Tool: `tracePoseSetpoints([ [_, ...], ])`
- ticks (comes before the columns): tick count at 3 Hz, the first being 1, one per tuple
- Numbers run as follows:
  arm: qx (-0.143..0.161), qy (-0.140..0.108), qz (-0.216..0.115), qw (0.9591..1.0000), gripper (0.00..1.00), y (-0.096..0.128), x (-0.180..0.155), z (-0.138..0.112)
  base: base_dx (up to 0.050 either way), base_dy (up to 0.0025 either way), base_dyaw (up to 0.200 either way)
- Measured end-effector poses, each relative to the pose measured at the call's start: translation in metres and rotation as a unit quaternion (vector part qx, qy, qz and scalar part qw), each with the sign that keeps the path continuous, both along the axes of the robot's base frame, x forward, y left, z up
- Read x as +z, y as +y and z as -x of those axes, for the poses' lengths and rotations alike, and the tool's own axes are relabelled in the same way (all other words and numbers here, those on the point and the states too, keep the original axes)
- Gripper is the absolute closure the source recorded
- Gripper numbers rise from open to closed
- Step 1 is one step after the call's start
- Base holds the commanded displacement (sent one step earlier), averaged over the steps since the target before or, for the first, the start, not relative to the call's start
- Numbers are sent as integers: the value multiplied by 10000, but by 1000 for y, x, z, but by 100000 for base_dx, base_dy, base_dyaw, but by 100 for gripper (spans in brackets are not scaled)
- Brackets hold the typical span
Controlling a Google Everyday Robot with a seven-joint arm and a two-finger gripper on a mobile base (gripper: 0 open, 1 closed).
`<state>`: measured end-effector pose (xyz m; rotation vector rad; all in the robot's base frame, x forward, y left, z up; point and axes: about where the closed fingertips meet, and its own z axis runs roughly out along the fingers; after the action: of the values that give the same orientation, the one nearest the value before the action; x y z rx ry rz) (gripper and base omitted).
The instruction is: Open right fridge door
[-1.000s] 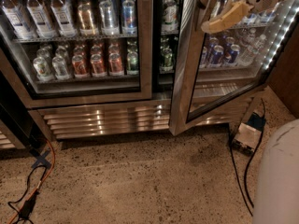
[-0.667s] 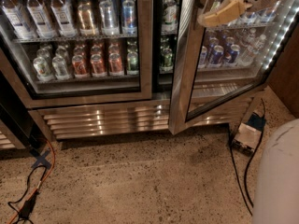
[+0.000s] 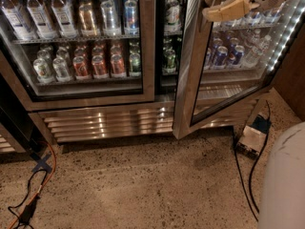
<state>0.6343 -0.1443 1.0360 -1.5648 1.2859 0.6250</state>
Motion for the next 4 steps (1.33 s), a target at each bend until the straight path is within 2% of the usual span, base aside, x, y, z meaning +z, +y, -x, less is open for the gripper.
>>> tracePoseSetpoints([
  [1,0,0,0,10000,51,0,0,0,-4647,-7,48],
  [4,0,0,0,10000,51,0,0,0,-4144,239,-11305],
])
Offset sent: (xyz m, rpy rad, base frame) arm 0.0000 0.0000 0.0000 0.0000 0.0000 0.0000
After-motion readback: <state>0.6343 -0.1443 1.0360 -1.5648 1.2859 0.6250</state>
